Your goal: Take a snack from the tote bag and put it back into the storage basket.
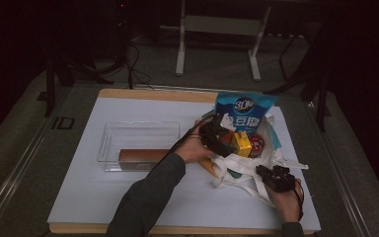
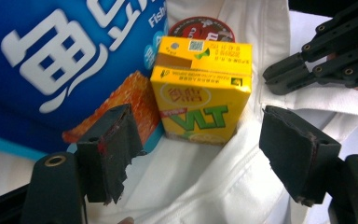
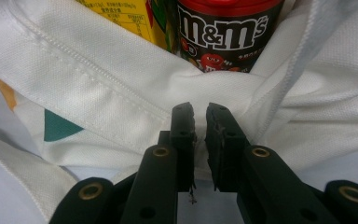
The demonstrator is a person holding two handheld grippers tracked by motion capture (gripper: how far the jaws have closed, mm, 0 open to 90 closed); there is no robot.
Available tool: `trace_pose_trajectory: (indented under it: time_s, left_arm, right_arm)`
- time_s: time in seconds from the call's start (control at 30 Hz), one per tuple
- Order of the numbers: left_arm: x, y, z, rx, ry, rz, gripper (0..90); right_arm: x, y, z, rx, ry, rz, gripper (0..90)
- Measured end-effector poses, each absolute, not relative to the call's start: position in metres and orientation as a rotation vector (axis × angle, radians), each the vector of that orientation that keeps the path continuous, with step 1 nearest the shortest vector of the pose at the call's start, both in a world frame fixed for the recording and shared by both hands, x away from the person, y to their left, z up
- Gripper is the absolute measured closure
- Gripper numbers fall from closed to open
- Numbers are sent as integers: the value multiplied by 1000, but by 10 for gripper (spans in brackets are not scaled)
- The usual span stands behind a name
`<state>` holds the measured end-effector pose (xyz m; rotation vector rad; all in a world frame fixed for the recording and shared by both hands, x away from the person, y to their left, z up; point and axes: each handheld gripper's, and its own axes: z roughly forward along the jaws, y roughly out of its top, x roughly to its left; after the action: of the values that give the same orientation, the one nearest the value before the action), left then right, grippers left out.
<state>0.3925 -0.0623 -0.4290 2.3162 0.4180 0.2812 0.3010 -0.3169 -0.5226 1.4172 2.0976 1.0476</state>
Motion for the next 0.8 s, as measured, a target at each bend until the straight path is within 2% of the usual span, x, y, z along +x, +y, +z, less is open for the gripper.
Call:
trace_pose_trajectory:
  time_s: [0.8]
  left_arm:
    - [409, -95, -447, 2350, 433, 228, 216]
  right_arm:
    - [301, -318, -522, 1416, 2105, 1061, 799]
